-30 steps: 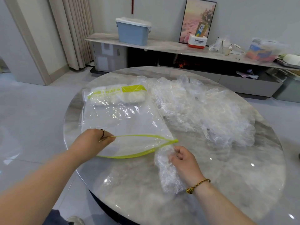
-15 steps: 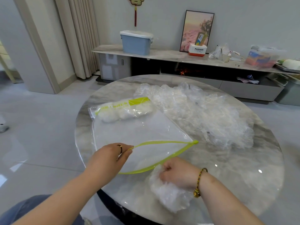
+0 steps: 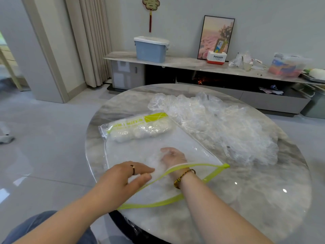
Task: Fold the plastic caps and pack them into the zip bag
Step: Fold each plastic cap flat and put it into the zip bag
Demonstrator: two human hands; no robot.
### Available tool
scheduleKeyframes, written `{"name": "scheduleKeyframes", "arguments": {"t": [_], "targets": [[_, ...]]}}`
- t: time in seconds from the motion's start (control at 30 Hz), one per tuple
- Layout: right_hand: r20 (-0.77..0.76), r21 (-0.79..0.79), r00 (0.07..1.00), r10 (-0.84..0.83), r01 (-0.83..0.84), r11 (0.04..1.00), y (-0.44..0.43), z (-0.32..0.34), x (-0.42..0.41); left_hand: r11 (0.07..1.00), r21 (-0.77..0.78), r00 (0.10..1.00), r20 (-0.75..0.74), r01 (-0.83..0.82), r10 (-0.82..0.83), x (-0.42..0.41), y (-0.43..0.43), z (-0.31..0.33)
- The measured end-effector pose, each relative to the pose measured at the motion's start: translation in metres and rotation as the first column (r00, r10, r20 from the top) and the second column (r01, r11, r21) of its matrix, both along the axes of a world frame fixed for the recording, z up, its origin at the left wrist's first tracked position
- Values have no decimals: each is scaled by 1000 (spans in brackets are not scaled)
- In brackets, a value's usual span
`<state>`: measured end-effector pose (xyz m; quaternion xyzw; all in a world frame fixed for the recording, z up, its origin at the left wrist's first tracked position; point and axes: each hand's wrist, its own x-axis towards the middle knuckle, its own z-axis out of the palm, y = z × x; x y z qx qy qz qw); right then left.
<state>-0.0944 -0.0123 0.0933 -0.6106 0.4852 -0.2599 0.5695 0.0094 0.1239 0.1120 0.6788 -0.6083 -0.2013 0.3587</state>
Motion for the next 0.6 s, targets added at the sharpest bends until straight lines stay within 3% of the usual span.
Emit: {"name": "scheduleKeyframes", "arguments": {"t": [0.1,0.17,0.23,0.33,0.47,0.6], "targets": [[-19,47,1000,-23,23,999,4,-13,3,936,-115,939,-134,-332,316,31,-21,-6],[10,96,999,-38,37,995,2,-18,2,793,69,764,-231,-605,603,63,-43,-12],[23,110,999,-35,32,993,-2,-21,2,661,319,589,-299,-679,751,86,-59,-22],[34,93,999,-8,4,996,-8,-28,12,588,502,418,-417,-634,807,104,-79,-42],[32,14,998,49,-50,999,-17,-35,36,575,501,468,-335,-647,818,107,-98,-56],[146,-87,988,48,-35,996,-40,-36,74,611,446,543,-285,-654,790,97,-105,-51]]}}
